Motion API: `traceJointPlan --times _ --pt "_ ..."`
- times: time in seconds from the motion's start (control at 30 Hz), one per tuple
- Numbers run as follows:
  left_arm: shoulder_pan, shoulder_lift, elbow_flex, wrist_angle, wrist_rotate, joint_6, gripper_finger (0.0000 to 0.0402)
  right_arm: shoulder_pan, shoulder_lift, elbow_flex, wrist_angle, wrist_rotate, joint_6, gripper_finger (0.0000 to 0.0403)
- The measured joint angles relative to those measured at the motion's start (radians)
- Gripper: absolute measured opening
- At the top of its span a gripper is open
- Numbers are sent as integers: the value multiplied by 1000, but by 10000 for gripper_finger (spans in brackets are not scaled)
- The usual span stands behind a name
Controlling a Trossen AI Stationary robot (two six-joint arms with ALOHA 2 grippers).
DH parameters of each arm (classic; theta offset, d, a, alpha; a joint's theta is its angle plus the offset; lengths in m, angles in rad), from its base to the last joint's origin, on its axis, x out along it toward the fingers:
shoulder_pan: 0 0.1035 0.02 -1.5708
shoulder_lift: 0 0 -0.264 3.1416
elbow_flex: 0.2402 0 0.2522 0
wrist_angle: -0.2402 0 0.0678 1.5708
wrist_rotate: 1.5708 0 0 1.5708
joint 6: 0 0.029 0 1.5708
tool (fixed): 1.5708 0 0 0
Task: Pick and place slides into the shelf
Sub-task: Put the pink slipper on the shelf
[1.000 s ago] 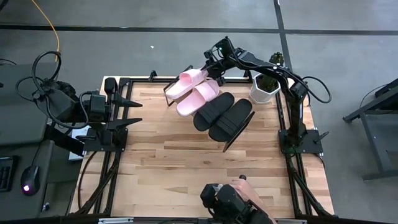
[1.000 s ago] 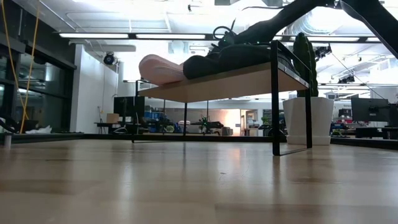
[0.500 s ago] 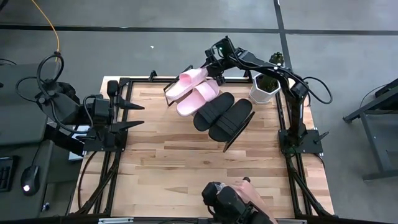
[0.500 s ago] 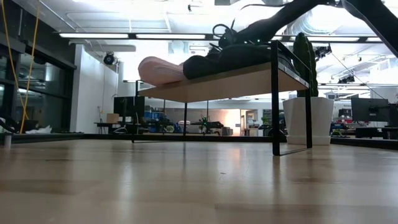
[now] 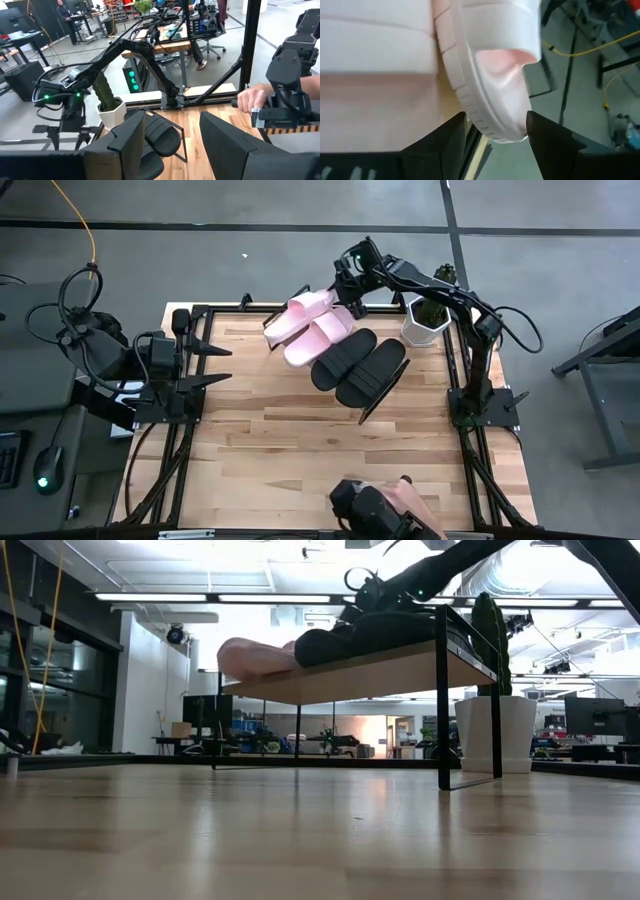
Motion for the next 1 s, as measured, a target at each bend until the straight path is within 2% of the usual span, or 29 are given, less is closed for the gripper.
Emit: traceJointPlan --times 0.17,0.63,1.0 --pt "0 0 0 0 0 0 179 0 -2 0 -38 33 14 197" --pt "0 0 0 -4 -6 3 179 36 -101 0 -77 28 76 197" --pt "0 0 0 -6 -30 5 179 135 -116 0 -50 33 127 194"
